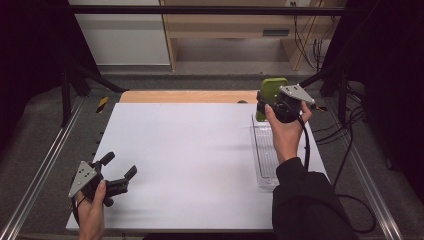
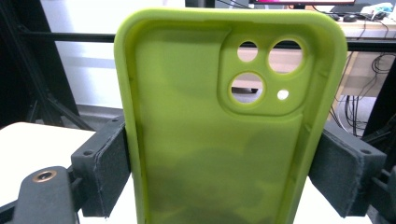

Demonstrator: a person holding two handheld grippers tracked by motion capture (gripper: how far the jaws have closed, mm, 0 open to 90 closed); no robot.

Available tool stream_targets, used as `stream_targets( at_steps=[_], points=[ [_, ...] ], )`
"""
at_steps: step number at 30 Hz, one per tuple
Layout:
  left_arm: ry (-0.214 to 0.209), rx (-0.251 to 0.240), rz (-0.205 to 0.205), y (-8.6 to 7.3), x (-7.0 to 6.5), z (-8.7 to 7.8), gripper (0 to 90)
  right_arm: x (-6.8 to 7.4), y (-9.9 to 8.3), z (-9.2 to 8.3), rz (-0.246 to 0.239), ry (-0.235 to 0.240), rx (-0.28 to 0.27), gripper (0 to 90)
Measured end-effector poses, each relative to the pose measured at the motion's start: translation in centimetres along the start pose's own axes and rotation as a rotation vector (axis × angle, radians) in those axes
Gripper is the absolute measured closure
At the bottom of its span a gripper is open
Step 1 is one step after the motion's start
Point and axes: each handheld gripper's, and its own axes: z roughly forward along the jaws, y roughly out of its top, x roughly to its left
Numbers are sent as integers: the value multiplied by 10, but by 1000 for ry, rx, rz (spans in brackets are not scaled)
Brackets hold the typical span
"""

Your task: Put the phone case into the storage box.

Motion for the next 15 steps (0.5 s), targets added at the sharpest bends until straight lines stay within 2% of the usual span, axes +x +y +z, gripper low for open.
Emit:
stream_targets(
  at_steps=[15],
  points=[
    [-4,2,14,0,-3,1,14,-10,-18,10,35,-24,15,157]
  ],
)
